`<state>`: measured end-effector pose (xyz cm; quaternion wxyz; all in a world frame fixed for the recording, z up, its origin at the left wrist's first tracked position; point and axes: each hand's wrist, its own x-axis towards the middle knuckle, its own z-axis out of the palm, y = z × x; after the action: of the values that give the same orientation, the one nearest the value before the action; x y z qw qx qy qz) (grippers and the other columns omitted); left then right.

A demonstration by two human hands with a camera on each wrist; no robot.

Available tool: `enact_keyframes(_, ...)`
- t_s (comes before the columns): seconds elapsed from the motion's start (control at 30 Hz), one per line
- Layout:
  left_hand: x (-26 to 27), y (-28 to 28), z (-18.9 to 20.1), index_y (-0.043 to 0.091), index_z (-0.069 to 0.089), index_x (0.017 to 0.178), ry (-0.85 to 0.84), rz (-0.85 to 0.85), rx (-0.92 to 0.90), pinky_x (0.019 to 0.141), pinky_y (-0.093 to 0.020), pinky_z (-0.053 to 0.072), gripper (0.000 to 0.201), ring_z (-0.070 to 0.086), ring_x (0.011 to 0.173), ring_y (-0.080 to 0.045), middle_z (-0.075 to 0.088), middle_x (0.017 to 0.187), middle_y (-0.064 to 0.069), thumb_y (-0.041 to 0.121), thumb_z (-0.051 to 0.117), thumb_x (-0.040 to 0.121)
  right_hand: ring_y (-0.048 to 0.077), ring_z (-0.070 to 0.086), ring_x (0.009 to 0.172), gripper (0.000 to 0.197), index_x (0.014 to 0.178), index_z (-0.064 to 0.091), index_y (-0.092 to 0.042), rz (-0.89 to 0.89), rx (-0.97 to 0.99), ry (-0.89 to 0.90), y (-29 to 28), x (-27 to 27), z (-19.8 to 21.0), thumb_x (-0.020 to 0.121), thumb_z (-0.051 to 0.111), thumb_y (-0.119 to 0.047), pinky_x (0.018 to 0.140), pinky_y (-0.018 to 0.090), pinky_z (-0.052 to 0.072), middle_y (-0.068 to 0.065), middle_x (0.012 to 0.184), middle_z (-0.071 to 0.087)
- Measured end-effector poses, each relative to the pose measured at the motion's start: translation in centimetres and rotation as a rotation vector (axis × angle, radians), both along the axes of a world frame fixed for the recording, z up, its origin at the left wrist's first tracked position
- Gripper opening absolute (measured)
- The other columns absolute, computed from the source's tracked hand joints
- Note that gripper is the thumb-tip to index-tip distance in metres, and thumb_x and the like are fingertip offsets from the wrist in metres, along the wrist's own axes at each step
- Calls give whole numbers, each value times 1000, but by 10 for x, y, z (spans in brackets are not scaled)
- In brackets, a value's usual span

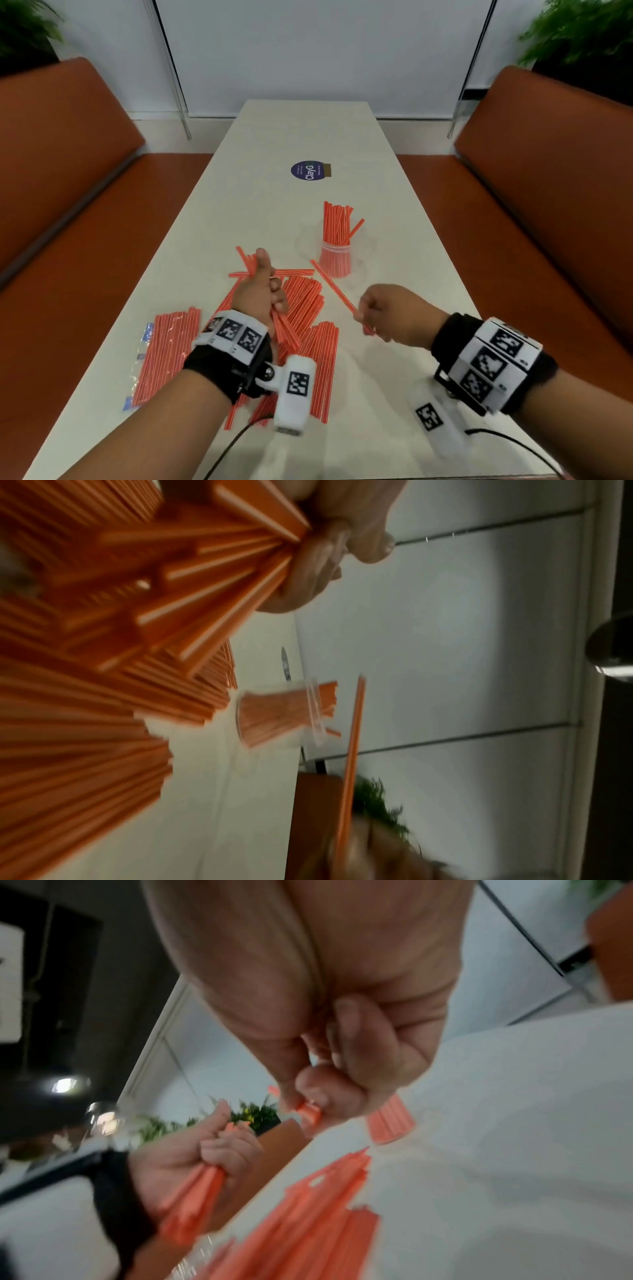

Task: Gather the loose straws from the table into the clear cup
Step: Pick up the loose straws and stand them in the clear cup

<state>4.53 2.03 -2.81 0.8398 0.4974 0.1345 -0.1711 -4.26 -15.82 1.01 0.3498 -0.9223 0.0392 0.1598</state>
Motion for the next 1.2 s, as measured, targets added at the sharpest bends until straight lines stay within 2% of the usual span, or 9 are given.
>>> enact_keyframes(0.1, -9, -29, 2, 15, 51, 72, -93, -148, 120, 34, -16, 33, 56, 37, 33, -6, 43, 48, 6, 64, 64, 48, 10, 43, 41, 28, 68, 58, -6, -12, 173, -26, 20, 17, 1, 92, 52, -19, 41, 16, 37, 13, 62, 59)
enact_keyframes(0.2, -6, -45, 2, 15, 52, 69, -111, -160, 208, 56, -30, 43, 39, 47, 53, -17, 47, 61, 0, 50, 69, 71, 4, 43, 34, 27, 64, 55, -9, -32, 276, -66, 33, 27, -3, 90, 56, -17, 35, 9, 33, 12, 61, 59)
enact_keyframes(0.27, 2, -45, 1, 16, 46, 62, -80, -126, 195, 47, -25, 40, 35, 42, 43, -13, 43, 53, 2, 38, 59, 87, -1, 43, 33, 28, 63, 52, -15, -63, 304, -92, 31, 31, -5, 89, 60, -19, 35, 7, 33, 0, 58, 56)
enact_keyframes(0.5, 5, -52, 8, 15, 42, 62, -191, -155, 218, 53, -27, 38, 42, 40, 50, -14, 42, 49, 4, 41, 40, 95, 17, 62, 79, 38, 110, 50, -8, -40, 453, 63, 19, 42, -10, 81, 70, -23, 61, 31, 55, 11, 92, 63)
enact_keyframes(0.7, -2, -58, 33, 11, 54, 118, -377, -219, 423, 68, -21, 47, 47, 57, 76, -6, 57, 82, 7, 46, 34, 94, 34, 62, 92, 39, 109, 55, 1, 37, 286, -69, 18, 59, -3, 77, 70, -13, 88, 49, 52, 22, 105, 64)
enact_keyframes(0.8, -4, -63, 31, 17, 50, 121, -541, -257, 575, 92, -32, 46, 47, 58, 108, -23, 56, 113, -8, 51, 34, 92, 33, 62, 93, 27, 108, 57, 3, 22, 291, -193, 19, 61, -5, 81, 56, 3, 83, 39, 53, 18, 99, 66)
enact_keyframes(0.9, -4, -69, 22, 32, 46, 85, -710, -319, 666, 99, -47, 42, 22, 50, 111, -32, 47, 105, -8, 53, 43, 86, 14, 56, 80, 29, 113, 55, 3, 8, 275, -293, 18, 60, -13, 89, 40, 10, 71, 14, 47, -1, 84, 59)
enact_keyframes(1.1, -6, -75, 19, 31, 49, 99, -734, -304, 442, 94, -29, 45, 22, 57, 97, -8, 57, 94, 10, 14, 57, 88, -6, 47, 59, 29, 122, 45, 1, -186, 274, -329, 9, 62, -54, 93, 39, -1, 53, 7, 38, -17, 73, 47)
enact_keyframes(1.2, -7, -83, 23, 41, 47, 103, -846, -299, 456, 96, -26, 45, 34, 59, 102, -15, 57, 95, 13, 8, 48, 92, -1, 50, 69, 29, 122, 47, -3, -249, 321, -272, 4, 58, -61, 93, 42, -3, 58, 11, 38, -11, 82, 53)
